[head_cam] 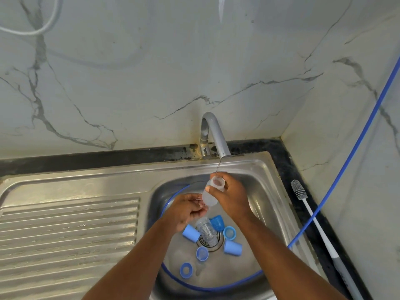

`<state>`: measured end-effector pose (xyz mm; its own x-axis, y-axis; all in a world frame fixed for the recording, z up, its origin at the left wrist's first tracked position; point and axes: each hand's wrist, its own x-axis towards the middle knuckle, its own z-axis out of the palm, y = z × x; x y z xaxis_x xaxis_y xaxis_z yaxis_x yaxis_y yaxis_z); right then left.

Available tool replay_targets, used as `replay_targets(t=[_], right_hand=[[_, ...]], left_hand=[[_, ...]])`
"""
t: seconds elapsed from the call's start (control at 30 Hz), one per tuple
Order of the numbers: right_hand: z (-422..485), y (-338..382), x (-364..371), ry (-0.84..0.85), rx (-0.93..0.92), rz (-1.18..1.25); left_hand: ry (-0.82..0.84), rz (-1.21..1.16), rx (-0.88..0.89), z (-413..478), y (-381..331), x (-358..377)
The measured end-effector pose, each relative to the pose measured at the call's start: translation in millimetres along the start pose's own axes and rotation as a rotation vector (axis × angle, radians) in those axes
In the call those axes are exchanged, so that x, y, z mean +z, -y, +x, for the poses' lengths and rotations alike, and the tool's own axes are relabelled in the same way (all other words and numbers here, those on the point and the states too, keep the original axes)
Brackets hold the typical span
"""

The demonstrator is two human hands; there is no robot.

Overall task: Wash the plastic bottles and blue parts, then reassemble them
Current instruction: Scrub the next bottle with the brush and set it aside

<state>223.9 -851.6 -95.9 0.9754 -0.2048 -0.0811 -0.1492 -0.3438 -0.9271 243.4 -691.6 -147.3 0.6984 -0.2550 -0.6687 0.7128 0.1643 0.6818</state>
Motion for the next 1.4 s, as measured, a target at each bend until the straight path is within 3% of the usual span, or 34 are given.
replay_targets(t=[0.1,0.17,0.23,0.3,0.43,0.57,0.63,0.77,0.8,0.87,0.93,1.07,1.13,1.23,1.4], right_hand=[[5,10,5,-0.084,-0.105,-0.095],[5,11,10,-0.012,-0.045,-0.134],[6,12,12,-0.054,-0.044,-0.165],[8,17,10,-0.172,-0.112,-0.158],[6,16,12,-0.038,-0.022,-0.214],[6,19,9,-0.133,-0.076,-0.208],[6,18,9,-0.035,-0.024,-0.233],[8,24,6,-0.134,-0.095,-0.19],[10,25,5,-0.091,-0.08,-0.178],[10,20,6,0.039,-0.005,-0.149],[11,15,6,0.051,0.04,-0.083],[10,-4,-1,0.101,0.347,0.399],[9,-18,-1,0.146,0.533,0.526],[4,-33,3,0.146,0.713,0.61],[-2,-34,3,0.134,0.769,0.618]], left_hand=[[-0.113,-0.07,0.041,7,-7,-6],[-0.177,-0.08,0.056,8,-11,-8],[-0.218,-0.08,0.065,7,-15,-11],[-0.221,-0.072,0.086,5,-19,-13],[-0.24,0.005,0.149,0,-18,-18],[-0.286,0.208,0.232,-1,-20,-21],[-0.278,0.217,0.224,-1,-18,-22],[-0.234,0.109,0.209,0,-20,-18],[-0.21,0.077,0.198,-2,-21,-16],[-0.163,0.069,0.195,-8,-21,-10],[-0.097,0.153,0.214,-16,-28,-1],[0.091,0.549,0.205,-27,-37,12],[0.067,0.831,0.256,-31,-40,20],[-0.01,0.983,0.256,-38,-44,26],[-0.029,1.14,0.202,-46,-51,37]])
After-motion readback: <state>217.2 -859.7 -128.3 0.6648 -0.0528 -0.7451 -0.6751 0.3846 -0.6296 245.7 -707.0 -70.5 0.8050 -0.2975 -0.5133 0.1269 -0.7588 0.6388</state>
